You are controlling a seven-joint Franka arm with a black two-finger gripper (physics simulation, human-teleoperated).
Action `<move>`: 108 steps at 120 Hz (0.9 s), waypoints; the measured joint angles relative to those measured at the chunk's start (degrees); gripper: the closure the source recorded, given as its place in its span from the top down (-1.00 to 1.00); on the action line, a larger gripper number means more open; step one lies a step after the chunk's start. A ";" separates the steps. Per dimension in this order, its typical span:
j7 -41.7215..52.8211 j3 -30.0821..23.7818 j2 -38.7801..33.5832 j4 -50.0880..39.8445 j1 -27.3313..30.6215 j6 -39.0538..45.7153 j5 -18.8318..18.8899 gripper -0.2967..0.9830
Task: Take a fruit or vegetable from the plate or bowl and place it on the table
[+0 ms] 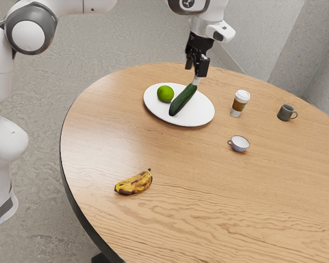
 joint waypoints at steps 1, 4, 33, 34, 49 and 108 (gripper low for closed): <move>-0.07 0.00 0.00 0.00 0.00 -0.02 0.00 0.54; -0.26 0.00 0.00 0.00 0.01 -0.08 -0.03 0.54; -1.76 1.89 -0.24 -0.01 0.22 -0.40 -1.30 0.54; -1.80 1.94 -0.41 0.00 0.23 -0.41 -1.37 0.54; -2.30 2.44 -1.36 -0.01 0.02 -0.52 -1.77 0.54; -27.55 5.62 -1.04 -2.20 -0.05 -4.40 -6.18 0.54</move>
